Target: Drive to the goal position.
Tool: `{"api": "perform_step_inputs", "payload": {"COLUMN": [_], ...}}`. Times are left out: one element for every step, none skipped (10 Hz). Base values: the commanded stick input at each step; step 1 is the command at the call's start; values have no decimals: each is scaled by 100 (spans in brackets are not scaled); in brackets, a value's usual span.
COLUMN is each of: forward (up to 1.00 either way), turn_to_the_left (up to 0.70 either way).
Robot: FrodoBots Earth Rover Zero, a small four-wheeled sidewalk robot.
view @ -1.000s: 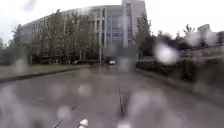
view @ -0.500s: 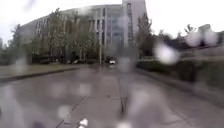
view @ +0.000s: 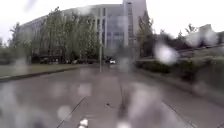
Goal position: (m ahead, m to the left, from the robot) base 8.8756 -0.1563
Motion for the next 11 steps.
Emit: {"api": "perform_step_inputs", "payload": {"forward": [70,70,70,70,70,70,70,70,70,70,70], "turn_to_the_left": [0,0,0,0,0,0,0,0,0,0,0]}}
